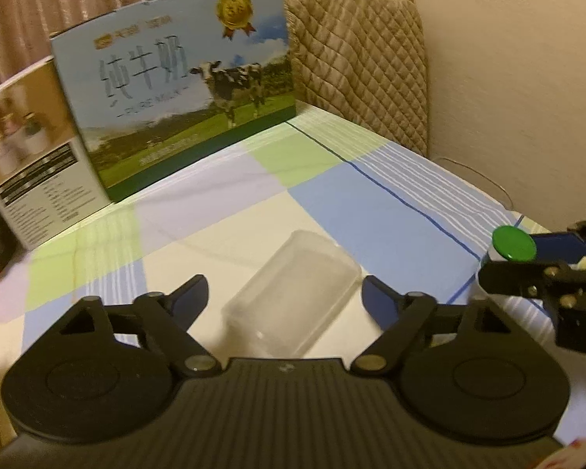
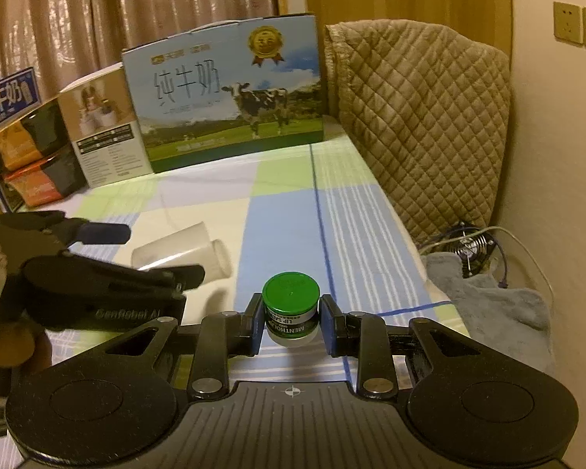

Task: Organize rigid objects
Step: 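Grasp the green-lidded jar with the right tool while the left tool grasps the clear cup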

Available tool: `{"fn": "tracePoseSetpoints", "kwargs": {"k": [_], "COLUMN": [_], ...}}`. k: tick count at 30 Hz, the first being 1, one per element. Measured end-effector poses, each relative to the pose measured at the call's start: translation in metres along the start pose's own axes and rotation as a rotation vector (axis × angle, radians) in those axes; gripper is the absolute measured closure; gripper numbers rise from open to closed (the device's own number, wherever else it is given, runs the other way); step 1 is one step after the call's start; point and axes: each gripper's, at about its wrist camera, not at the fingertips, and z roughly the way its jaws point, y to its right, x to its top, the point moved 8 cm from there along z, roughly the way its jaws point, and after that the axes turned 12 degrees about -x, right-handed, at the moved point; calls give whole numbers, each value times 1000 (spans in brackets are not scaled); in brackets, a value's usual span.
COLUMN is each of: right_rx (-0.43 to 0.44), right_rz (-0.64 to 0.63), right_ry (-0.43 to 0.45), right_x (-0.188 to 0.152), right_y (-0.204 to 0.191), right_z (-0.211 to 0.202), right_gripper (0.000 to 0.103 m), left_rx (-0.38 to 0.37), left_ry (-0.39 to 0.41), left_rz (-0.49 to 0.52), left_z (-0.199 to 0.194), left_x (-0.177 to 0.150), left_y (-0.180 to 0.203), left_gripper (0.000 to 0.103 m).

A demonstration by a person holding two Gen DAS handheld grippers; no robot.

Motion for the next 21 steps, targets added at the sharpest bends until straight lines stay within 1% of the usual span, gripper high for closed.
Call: {"fn": "tracePoseSetpoints", "kwargs": {"k": [4, 6, 8, 9, 10, 12, 15, 17, 21], "right_rx": [-5, -7, -6, -6, -6, -5, -1, 4, 17], "right_rz": [5, 9, 8, 9, 11, 17, 19, 17, 8], "right_ry": [-3, -3, -6, -8, -9, -12, -14, -15, -15], "right_x": [1, 1, 1, 1, 1, 1, 0, 0, -1], "right_y": [2, 2, 2, 2, 3, 3, 3, 2, -2], "right_z": [2, 3, 3, 4, 4, 5, 4, 3, 1], "right_gripper": [77, 77, 77, 77, 77, 77, 77, 77, 77], "left_rx": [-33, -62, -61, -60, -63, -65, -49, -35, 6], "left_ry": [-37, -69, -94, -103, -110, -123, -145, -156, -178], "left_rz": [54, 79, 86, 75, 58, 23, -1, -41, -73], "left_z": [11, 17, 18, 18, 16, 11, -4, -19, -51], "left_x": [4, 4, 3, 2, 0, -4, -16, -27, -52], "left_y": [3, 5, 3, 2, 1, -1, 2, 4, 13], "left_gripper": [27, 33, 47, 51, 59, 60, 60, 60, 60]}}
